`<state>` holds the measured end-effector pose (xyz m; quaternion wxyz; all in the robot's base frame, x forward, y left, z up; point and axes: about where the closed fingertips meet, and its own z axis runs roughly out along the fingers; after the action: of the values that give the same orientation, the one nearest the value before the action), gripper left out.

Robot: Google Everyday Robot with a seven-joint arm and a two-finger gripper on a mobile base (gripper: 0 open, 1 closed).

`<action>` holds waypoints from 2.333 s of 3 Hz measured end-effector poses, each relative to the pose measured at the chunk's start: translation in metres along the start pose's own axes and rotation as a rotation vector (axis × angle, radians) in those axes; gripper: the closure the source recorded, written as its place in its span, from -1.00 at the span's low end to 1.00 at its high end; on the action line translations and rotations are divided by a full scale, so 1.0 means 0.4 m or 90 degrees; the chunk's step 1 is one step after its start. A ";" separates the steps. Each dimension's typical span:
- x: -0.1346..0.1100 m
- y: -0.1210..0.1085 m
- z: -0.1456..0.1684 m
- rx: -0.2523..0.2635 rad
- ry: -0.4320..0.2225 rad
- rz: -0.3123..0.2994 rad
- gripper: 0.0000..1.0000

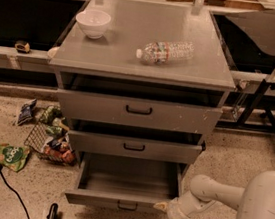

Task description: Close bottom drawer

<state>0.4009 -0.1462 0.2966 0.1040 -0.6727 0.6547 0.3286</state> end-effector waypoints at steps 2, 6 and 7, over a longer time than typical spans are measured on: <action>0.192 -0.041 0.099 -0.010 -0.046 0.047 -0.17; 0.261 -0.177 0.123 0.082 -0.019 -0.017 1.00; 0.280 -0.228 0.123 0.109 -0.011 -0.032 0.63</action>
Offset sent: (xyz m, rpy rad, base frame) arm 0.0154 -0.0709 -0.1283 0.1128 0.0817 -0.1332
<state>0.4640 -0.1979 0.1678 0.1750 -0.6746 0.6626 0.2742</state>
